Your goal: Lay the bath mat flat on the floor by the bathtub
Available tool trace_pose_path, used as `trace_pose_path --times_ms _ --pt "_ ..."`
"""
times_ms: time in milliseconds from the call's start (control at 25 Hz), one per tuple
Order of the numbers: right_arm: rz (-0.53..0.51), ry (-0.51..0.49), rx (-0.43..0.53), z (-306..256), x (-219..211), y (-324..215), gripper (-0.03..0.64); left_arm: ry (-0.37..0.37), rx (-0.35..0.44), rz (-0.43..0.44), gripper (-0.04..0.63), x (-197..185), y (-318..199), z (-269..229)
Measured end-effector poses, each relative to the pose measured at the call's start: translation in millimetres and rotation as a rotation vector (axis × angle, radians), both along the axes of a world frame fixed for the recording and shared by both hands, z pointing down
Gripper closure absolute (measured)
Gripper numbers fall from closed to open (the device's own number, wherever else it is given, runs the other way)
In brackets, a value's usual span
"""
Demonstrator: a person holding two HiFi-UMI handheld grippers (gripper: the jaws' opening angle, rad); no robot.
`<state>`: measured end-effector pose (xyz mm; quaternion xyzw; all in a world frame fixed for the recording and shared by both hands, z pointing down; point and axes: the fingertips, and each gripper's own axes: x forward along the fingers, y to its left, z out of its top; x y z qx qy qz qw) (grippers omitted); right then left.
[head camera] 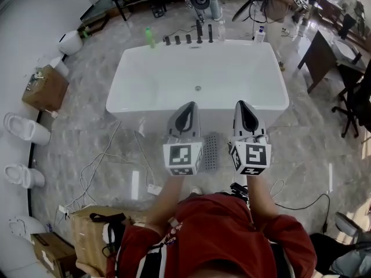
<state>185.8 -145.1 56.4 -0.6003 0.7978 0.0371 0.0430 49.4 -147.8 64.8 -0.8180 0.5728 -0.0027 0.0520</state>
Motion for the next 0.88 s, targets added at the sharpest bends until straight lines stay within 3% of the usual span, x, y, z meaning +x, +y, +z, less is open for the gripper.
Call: trace_pose_path --times_ms 880 --pt "0.022 0.023 0.010 -0.8 1.2 -3.7 0.606 0.008 0.013 -0.003 0.581 1.9 -3.6 -1.9"
